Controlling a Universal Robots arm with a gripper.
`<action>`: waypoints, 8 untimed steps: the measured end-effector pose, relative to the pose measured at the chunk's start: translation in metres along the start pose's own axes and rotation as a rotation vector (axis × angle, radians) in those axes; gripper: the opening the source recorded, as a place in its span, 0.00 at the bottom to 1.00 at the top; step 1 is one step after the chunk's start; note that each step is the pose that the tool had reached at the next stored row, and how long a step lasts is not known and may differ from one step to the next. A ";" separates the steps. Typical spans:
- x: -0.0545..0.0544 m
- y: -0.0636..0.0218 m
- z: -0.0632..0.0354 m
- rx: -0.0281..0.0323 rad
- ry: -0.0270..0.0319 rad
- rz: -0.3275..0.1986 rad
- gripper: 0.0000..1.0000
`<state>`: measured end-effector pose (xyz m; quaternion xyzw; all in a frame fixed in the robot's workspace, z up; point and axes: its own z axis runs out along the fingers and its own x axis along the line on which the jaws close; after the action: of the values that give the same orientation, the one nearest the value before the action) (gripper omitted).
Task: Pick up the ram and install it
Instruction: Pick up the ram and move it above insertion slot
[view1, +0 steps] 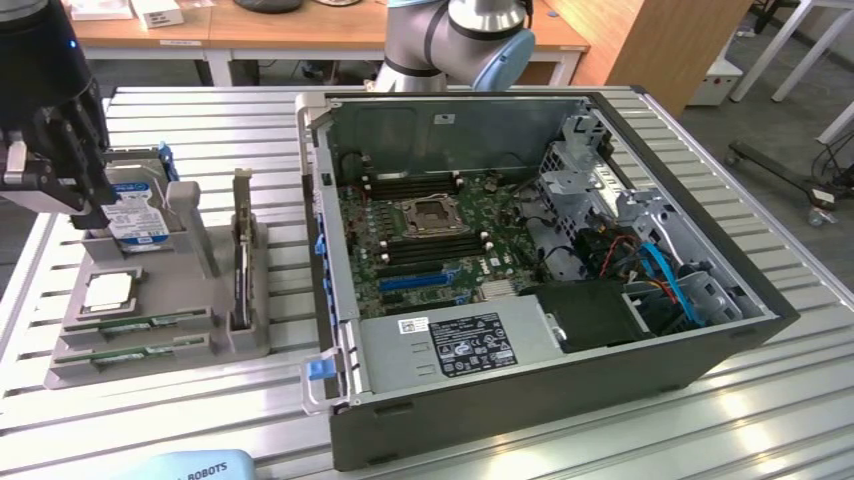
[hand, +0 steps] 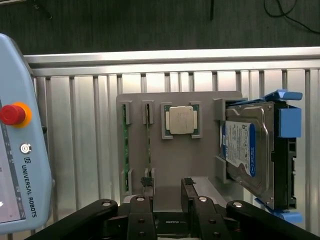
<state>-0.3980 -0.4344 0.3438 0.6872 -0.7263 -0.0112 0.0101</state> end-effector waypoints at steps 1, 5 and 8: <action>0.000 0.0000 0.0012 0.0001 0.0000 -0.001 0.35; 0.000 -0.0002 0.0059 0.0006 0.0001 -0.005 0.35; 0.000 -0.0003 0.0096 0.0009 0.0001 -0.008 0.35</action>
<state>-0.3980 -0.4344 0.3342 0.6902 -0.7234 -0.0109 0.0098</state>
